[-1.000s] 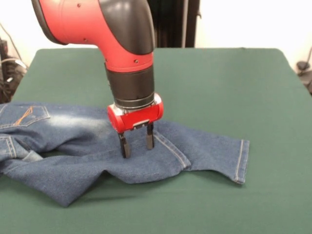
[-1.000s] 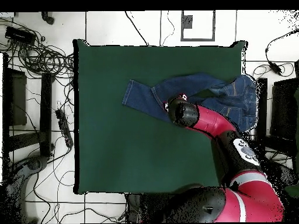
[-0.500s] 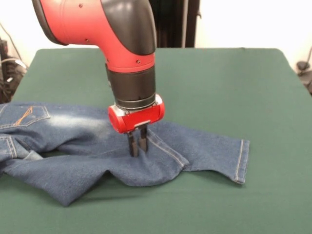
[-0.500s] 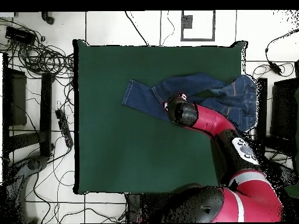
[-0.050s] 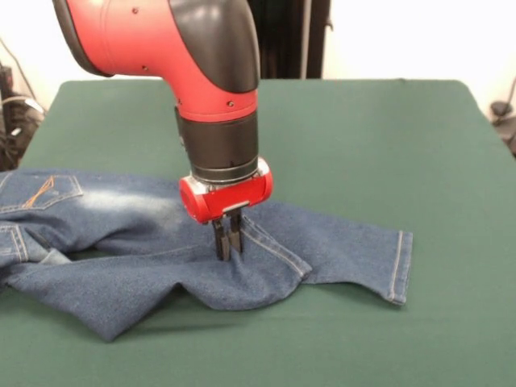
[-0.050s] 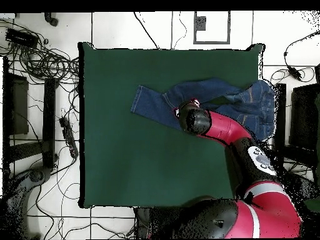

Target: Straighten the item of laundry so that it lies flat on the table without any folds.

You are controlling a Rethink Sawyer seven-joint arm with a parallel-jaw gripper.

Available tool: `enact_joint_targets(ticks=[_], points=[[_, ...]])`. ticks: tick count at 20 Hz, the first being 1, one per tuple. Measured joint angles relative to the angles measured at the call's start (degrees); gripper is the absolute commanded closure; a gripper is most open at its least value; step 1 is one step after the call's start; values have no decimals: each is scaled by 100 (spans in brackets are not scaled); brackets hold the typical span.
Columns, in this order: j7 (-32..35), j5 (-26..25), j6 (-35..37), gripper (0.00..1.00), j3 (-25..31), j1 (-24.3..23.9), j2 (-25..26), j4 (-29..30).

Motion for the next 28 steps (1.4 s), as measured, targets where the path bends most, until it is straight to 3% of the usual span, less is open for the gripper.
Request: enact_joint_targets(ticks=[12, 28], points=[[0, -15, -63, 100, 164, -151, -62, 113], [0, 155, -1168, 100, 404, -4, -570, 226]])
